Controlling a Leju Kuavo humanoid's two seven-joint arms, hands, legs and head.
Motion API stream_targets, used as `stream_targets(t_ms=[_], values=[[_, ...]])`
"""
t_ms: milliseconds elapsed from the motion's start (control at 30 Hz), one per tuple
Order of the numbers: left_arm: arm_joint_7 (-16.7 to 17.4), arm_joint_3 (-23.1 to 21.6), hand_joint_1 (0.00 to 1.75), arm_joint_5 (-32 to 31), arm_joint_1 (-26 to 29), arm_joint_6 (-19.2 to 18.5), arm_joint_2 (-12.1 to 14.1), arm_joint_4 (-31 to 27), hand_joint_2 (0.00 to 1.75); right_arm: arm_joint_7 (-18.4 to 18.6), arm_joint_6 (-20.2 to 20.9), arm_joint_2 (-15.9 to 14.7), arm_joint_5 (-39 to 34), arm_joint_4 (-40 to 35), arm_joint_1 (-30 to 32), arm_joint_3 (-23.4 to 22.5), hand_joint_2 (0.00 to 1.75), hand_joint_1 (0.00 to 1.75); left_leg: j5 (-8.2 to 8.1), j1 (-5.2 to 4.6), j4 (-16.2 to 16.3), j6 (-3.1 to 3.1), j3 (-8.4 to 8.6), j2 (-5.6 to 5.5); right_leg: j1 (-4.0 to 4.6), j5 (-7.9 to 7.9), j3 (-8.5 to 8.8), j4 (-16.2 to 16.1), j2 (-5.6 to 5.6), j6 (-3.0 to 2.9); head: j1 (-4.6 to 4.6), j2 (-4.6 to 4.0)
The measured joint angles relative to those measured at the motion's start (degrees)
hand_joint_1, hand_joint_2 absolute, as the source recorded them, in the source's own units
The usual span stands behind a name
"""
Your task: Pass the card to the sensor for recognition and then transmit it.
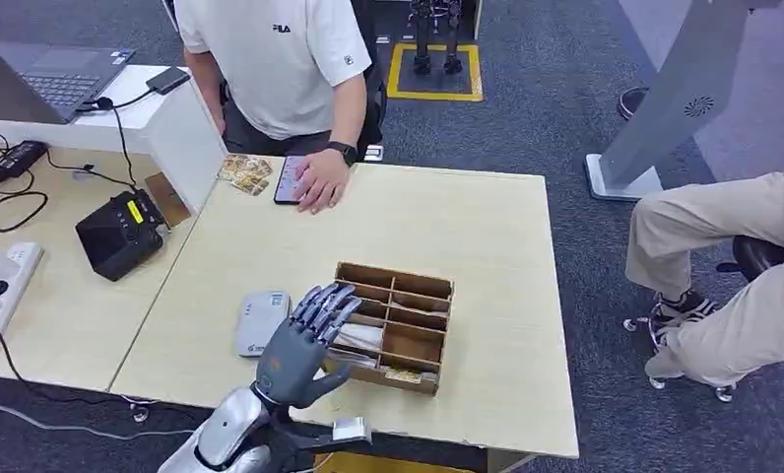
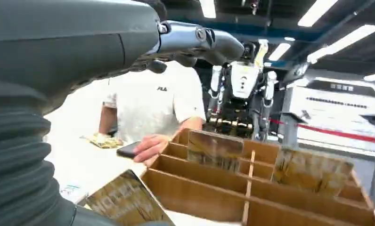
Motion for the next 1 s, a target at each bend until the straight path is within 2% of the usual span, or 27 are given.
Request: stream_targets(t_ms=[233,367,567,700,1000], values=[[-0.8,1.1,0.00,0.5,1.1,0.0,-0.5,-0.5,1.75,0.0,0.0,0.0,-0.3,0.2,-0.1,0.0,1.75,0.00,0.00,0.01,0.0,0.00,-0.01,0.01,0.00,0.00,-0.01,0.0,0.01,0.00,0.00,0.00],[-0.6,1.7,0.00,-1.9,1.1,-0.1,-0.7,-0.5,1.75,0.0,0.0,0.0,-0.4,0.3,-0.1,0.0,1.75,0.00,0.00,0.00,0.0,0.00,-0.01,0.01,0.00,0.00,-0.01,0.0,0.00,0.00,0.00,0.00],[2.2,2.0,0.00,-7.9,1.1,-1.5,-0.7,-0.1,1.75,0.0,0.0,0.0,-0.4,0.5,-0.2,0.0,1.75,0.00,0.00,0.00,0.0,0.00,-0.01,0.02,0.00,0.00,-0.01,0.0,0.01,0.00,0.00,0.00],[5.6,2.4,0.00,-14.4,0.5,-2.8,-0.7,1.4,1.75,0.1,0.0,0.0,-0.3,0.6,-0.2,0.0,1.75,0.00,0.00,0.00,0.0,0.00,-0.01,0.02,0.00,0.00,-0.02,0.0,0.01,0.00,0.00,0.00],[7.9,2.5,0.00,-17.4,-0.9,-3.5,-1.1,4.0,1.75,0.3,0.0,0.0,-0.2,0.7,-0.3,0.0,1.75,0.00,0.00,0.00,0.0,0.00,0.01,0.02,0.00,0.01,0.01,0.0,0.00,0.00,0.00,0.00]])
